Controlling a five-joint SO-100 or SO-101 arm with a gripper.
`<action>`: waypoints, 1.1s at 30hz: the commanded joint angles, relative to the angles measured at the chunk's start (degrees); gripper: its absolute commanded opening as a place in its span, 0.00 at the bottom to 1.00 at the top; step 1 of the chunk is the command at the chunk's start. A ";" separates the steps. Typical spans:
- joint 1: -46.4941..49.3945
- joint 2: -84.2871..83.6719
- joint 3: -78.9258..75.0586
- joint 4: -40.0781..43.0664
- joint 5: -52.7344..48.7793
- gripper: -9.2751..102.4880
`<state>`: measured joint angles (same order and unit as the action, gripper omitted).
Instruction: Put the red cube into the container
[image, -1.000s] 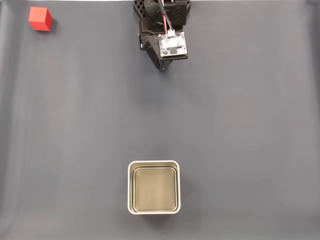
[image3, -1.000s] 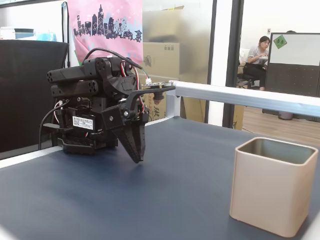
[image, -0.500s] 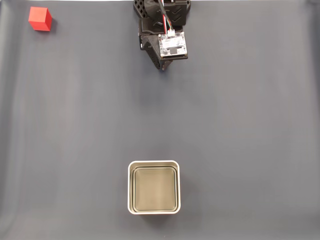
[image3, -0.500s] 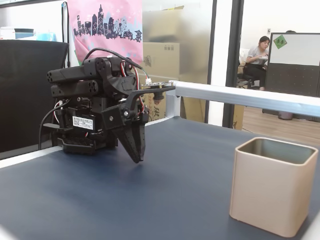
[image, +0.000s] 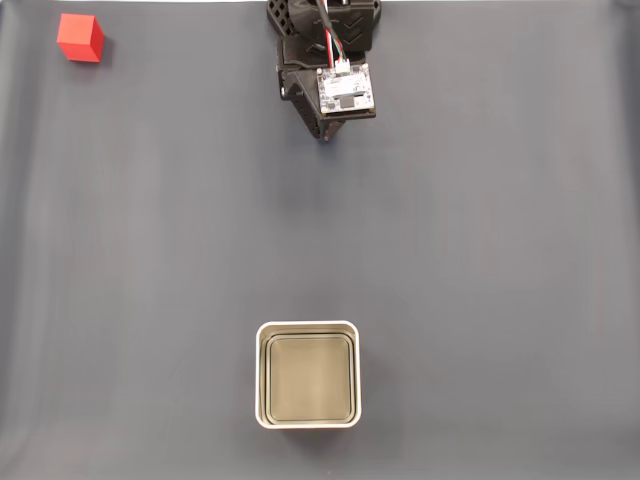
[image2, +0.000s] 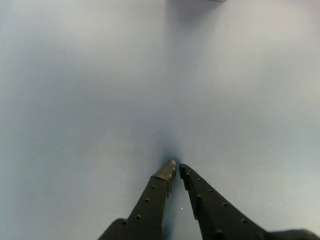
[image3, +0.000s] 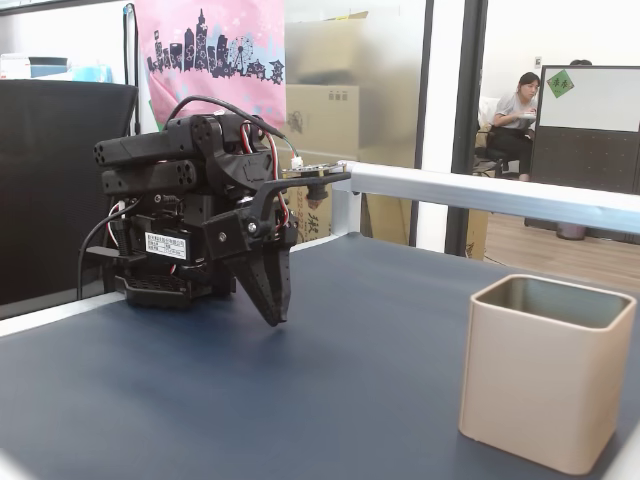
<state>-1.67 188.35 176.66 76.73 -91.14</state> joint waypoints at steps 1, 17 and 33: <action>0.53 2.11 0.62 0.53 0.44 0.09; 0.88 2.11 0.62 0.44 0.79 0.09; 2.55 0.18 0.62 -18.63 -0.09 0.09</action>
<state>-0.26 188.35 176.66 62.84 -90.53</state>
